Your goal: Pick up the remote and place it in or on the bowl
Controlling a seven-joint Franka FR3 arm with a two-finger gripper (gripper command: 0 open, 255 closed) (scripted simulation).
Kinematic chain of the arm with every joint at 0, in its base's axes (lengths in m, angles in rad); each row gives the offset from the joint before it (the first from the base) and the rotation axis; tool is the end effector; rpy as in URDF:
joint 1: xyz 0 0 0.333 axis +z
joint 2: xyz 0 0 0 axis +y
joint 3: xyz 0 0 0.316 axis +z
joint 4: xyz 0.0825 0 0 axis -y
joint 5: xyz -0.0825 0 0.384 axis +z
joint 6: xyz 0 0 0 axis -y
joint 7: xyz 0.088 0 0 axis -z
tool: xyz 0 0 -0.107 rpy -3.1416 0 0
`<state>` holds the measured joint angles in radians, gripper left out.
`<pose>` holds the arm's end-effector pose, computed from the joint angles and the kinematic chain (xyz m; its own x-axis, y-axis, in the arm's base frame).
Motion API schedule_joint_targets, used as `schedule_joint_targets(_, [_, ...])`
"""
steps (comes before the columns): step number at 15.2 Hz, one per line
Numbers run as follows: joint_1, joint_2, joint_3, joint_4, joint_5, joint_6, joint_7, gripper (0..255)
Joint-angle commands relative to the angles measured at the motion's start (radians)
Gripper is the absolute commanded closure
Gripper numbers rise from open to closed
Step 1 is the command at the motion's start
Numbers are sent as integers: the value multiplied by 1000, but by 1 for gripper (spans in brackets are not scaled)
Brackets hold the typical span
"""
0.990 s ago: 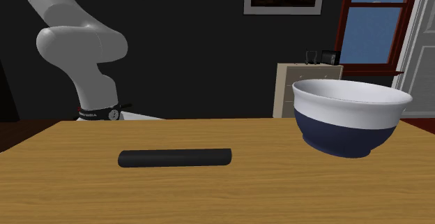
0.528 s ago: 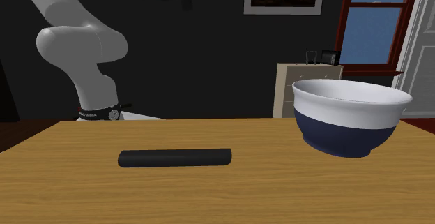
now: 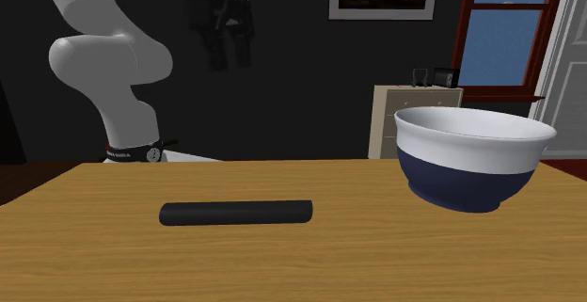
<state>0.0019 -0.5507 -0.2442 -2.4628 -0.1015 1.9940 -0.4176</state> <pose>0.3793 -0.1064 0.4882 0.9673 0.2412 0.0780 0.2419 -0.9703 0.0000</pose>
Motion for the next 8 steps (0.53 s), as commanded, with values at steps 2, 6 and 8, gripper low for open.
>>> schedule_joint_targets(2, [2, 91, -61, -4, 1, 66, -89, 0])
schedule_joint_targets(6, [11, 224, -135, 9, 22, 144, -207, 0])
schedule_joint_targets(8, [17, 299, -169, 22, 43, 181, -271, 0])
